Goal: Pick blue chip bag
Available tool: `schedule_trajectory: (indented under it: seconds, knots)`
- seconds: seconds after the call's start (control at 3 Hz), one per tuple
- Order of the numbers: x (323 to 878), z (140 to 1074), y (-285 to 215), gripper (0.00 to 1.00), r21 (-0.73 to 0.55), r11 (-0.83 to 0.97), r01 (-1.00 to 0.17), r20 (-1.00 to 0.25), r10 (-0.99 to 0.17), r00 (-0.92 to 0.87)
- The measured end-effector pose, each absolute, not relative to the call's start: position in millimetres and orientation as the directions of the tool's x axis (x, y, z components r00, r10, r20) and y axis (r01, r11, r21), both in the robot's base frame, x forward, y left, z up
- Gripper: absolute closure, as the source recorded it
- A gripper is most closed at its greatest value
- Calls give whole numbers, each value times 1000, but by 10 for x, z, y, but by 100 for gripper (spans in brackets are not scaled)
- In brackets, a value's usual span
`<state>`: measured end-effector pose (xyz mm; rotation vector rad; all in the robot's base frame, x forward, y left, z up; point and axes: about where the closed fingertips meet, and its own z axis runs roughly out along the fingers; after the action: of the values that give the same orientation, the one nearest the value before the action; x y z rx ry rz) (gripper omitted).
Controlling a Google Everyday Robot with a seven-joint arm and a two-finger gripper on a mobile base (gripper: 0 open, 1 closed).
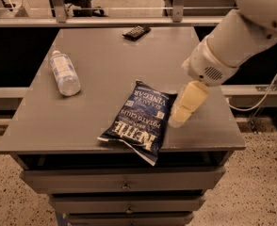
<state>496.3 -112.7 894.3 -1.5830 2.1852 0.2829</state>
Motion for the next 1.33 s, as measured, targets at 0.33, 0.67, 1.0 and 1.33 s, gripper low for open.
schedule_trajectory:
  seconds: [0.33, 0.67, 1.0, 1.33]
  knots:
    - [5085, 8772, -877, 0, -20, 355, -935, -518, -803, -294]
    - [5170, 8651, -663, 19, 49, 376, -925, -555, -760, -338]
    - [5197, 8536, -512, 41, 94, 382, -920, -572, -735, -364]
    - [5253, 8543, -487, 65, 108, 398, -911, -581, -718, -382]
